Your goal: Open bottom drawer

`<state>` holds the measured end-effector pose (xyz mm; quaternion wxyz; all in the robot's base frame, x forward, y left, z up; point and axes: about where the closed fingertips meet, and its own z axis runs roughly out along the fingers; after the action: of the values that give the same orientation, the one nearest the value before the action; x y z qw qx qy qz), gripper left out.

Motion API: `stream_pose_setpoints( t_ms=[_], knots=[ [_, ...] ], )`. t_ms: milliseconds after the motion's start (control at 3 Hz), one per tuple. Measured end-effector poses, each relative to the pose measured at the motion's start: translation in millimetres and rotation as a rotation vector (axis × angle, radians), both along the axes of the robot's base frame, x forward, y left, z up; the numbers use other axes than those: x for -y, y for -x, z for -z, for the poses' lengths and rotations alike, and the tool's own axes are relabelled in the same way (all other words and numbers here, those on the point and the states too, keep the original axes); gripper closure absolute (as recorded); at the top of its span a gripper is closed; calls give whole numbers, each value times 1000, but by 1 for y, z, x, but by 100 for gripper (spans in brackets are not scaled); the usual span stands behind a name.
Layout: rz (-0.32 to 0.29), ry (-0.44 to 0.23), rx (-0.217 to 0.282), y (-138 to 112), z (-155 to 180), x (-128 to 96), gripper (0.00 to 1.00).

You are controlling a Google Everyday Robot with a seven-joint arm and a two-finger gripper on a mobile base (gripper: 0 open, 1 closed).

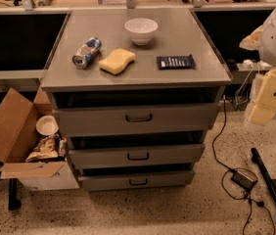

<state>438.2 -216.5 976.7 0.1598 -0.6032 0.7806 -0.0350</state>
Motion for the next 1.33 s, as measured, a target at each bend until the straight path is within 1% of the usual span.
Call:
stream_pose_setpoints(
  t_ms=[333,667,1000,1333],
  knots=[
    [-30,2,22,-1,-13,-5,0],
    [-30,2,22,-1,-13,-5,0],
    [-37,-5,16,-8,8,-8,0],
    [-64,-38,-30,-16,77,-20,0]
  ],
)
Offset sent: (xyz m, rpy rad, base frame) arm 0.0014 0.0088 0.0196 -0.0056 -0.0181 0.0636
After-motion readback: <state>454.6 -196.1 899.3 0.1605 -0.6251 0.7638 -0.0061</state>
